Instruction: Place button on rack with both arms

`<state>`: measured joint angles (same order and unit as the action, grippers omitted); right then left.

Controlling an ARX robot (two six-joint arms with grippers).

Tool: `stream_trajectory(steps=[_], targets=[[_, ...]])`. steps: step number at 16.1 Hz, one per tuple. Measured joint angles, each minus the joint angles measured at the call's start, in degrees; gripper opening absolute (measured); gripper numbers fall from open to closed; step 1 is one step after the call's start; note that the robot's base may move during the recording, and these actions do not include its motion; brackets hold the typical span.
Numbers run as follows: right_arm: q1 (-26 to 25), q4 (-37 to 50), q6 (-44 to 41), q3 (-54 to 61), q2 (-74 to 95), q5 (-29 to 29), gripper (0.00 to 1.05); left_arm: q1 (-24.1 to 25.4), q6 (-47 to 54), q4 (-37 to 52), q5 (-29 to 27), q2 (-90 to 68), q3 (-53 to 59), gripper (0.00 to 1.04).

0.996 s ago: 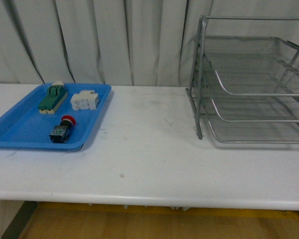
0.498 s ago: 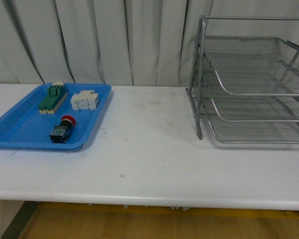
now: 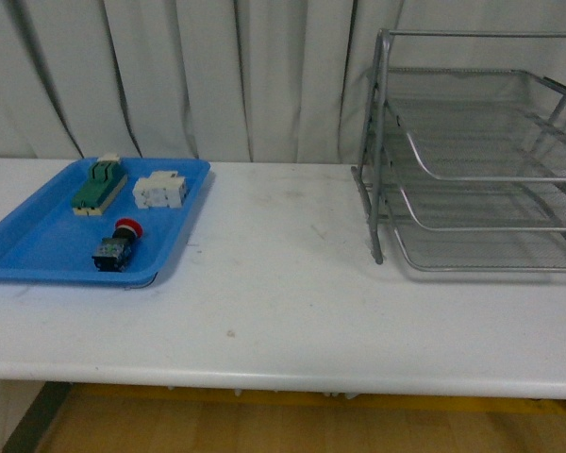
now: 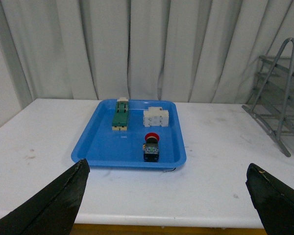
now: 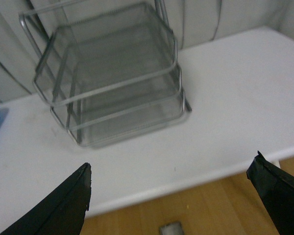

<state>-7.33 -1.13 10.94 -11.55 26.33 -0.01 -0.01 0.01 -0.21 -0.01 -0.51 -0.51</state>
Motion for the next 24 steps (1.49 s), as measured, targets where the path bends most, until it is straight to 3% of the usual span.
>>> stream_trajectory(steps=[4,7,9,11,14,17,21,24], targets=[[-0.48,22.62,-0.31,-17.16,33.66,4.13,0.98,0.00,0.00,0.02,0.00,0.02,0.00,0.98],[0.68,22.82,1.51,-30.88,54.62,6.21,0.98,0.00,0.00,0.02,0.00,0.00,0.00,0.98],[0.50,23.56,9.35,-34.99,62.97,3.87,0.98,0.00,0.00,0.00,0.00,0.00,0.00,0.98],[-0.52,28.63,18.75,-35.01,66.97,-0.63,0.98,0.00,0.00,0.00,0.00,0.02,0.00,0.98],[-1.95,42.95,40.13,-32.02,72.94,-9.68,0.98,0.00,0.00,0.00,0.02,0.00,0.00,0.98],[-0.68,56.15,55.98,-28.83,78.64,-12.31,0.98,0.00,0.00,0.02,0.00,0.02,0.00,0.98],[2.69,69.51,67.56,-23.04,84.78,-13.94,0.98,0.00,0.00,0.02,0.00,0.02,0.00,0.98],[2.82,68.81,67.89,-23.17,89.26,-13.49,0.98,0.00,0.00,0.02,0.00,0.02,0.00,0.98]])
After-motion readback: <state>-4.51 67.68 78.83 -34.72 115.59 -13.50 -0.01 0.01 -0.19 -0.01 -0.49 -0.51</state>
